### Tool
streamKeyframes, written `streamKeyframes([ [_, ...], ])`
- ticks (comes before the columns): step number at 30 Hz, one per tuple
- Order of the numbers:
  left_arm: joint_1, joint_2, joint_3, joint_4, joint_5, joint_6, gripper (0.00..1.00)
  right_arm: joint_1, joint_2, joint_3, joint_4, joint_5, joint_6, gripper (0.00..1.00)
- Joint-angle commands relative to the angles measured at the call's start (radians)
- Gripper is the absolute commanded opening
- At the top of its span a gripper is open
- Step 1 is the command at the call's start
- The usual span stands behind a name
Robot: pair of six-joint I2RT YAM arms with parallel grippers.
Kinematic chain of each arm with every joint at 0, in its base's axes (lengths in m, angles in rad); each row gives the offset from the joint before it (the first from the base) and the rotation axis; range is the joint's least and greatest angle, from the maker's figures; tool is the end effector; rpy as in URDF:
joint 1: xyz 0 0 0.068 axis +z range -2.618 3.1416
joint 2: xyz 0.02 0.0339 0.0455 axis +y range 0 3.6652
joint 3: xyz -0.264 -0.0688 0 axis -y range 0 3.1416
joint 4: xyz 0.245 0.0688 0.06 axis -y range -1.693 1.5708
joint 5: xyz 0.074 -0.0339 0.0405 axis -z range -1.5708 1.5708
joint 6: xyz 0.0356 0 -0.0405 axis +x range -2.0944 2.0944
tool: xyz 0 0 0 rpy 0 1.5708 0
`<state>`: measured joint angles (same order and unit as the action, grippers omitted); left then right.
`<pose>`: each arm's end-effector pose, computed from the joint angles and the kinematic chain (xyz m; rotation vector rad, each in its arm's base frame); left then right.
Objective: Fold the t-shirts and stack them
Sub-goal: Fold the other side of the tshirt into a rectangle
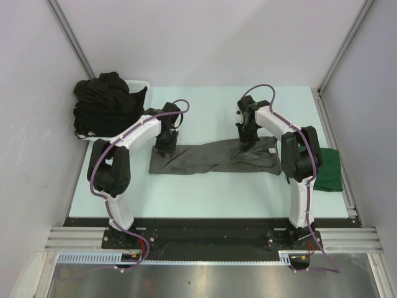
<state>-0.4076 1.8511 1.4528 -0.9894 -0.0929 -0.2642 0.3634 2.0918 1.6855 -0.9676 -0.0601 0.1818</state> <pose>0.3337 -0.1405 0.2199 0.1980 2.9314 0.0400 0.3933 0.1519 0.1933 -0.2775 2.9507 0.1646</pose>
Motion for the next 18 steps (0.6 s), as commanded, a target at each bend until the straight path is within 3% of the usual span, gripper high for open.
streamKeyframes([
  [1,-0.007,-0.041,0.021,-0.008,0.001,-0.009,0.38,0.002,0.011,0.002,-0.005,0.003,-0.007,0.11],
  [5,-0.007,-0.036,0.029,-0.009,0.004,-0.009,0.38,0.002,0.004,0.002,-0.017,0.009,-0.007,0.0],
  [18,-0.011,0.016,0.037,0.046,0.031,-0.007,0.38,0.003,-0.159,0.0,-0.158,0.06,0.013,0.0],
])
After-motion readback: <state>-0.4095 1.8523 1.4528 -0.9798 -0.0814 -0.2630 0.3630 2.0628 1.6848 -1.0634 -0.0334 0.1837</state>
